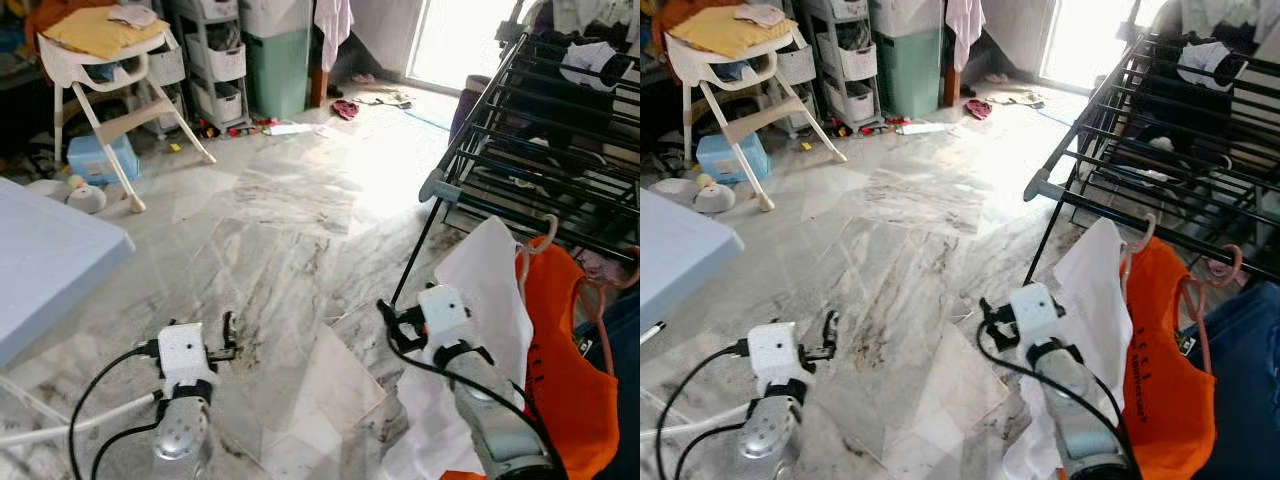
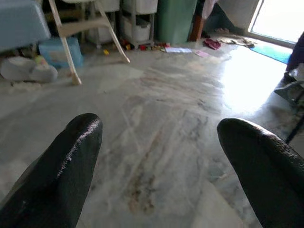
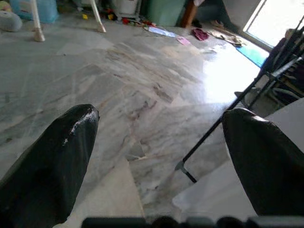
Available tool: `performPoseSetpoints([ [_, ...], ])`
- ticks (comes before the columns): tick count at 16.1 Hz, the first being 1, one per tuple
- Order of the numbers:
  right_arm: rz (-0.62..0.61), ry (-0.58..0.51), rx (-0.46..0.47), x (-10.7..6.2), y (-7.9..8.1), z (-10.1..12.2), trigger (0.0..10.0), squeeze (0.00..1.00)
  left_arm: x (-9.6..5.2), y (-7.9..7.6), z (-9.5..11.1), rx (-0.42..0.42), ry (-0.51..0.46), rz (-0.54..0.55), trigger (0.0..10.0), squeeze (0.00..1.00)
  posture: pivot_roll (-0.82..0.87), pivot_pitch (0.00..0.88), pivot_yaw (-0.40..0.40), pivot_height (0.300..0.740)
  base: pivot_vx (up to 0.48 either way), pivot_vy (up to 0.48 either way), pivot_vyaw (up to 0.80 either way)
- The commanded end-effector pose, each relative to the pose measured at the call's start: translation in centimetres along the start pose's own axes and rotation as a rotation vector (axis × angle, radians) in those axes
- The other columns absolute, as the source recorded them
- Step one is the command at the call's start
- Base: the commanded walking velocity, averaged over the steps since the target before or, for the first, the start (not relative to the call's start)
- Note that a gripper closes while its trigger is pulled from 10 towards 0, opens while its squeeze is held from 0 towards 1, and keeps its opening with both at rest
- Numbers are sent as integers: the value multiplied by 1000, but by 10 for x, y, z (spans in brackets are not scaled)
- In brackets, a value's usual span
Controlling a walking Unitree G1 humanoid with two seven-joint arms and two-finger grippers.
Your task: Hang hanger
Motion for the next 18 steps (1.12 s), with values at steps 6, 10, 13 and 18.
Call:
performPoseSetpoints([
  [6, -47, -36, 39, 3, 8, -3, 10000, 0, -10, 8, -4, 72, 22, -37, 10000, 0, 13, 0, -51, 740, 0, 0, 0],
  [10, -129, -66, 45, 1, -6, 1, 10000, 0, -8, 11, -2, 90, 18, -64, 10000, 0, 14, 0, -38, 740, 0, 0, 0],
  [13, -211, -58, 89, -3, -18, -5, 10000, 0, 2, 12, 1, 92, 22, -62, 10000, 0, -23, 0, 23, 740, 0, 0, 0],
  [18, -293, -80, 78, -19, -29, -4, 10000, 0, 7, -4, 1, 108, 28, -150, 10000, 0, -83, 0, 58, 740, 0, 0, 0],
])
Point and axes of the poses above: a point about 5 cm out from each wrist's last joint towards the gripper, its own x axis pointing out of the wrist towards the gripper, its own z axis along the axis of the wrist's last joint, y = z × x, the point moved 3 cm from there along x, pointing out of the wrist towards the gripper, and after that the axes turned 6 degrees about x, right-handed, at the moved point
